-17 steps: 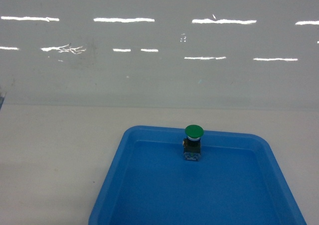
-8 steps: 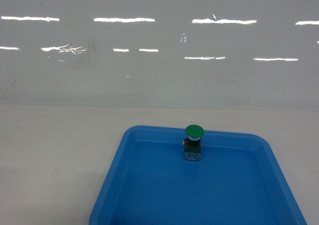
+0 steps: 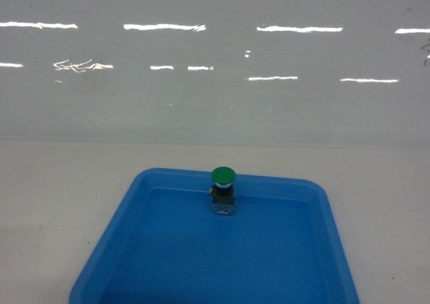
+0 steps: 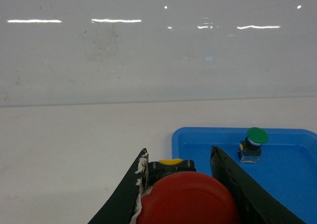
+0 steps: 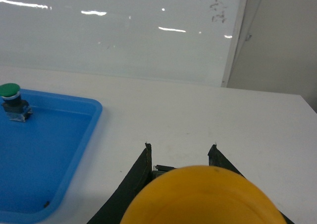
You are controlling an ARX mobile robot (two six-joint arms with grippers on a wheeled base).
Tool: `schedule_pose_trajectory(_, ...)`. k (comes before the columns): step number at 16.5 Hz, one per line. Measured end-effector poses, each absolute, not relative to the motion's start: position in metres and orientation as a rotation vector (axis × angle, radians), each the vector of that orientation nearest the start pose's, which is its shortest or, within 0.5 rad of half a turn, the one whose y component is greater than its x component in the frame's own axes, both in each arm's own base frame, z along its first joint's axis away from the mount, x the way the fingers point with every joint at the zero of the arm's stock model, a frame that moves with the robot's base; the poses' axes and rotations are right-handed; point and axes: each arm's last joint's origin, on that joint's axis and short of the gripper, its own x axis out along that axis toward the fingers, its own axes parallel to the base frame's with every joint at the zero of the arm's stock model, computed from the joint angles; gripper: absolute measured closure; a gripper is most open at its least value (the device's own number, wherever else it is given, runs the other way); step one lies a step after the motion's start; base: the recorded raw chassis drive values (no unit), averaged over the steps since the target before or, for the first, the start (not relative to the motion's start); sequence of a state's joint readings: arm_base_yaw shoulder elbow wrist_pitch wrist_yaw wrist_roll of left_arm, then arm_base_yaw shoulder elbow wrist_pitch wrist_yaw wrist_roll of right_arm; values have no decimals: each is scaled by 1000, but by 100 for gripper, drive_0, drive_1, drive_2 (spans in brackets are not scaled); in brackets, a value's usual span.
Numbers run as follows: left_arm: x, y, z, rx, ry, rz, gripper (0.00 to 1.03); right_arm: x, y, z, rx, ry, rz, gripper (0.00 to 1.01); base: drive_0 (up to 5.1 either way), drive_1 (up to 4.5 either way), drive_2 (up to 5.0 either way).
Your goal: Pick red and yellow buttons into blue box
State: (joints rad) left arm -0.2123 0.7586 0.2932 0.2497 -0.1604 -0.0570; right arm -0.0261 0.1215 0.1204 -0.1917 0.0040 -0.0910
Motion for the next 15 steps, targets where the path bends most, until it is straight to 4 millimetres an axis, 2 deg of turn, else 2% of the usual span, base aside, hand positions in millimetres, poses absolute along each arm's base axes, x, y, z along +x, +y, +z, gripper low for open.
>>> schedule_pose_trajectory(15, 166, -31, 208, -17, 215, -49, 72, 98, -3, 177, -89, 194, -22, 73, 426, -425, 8)
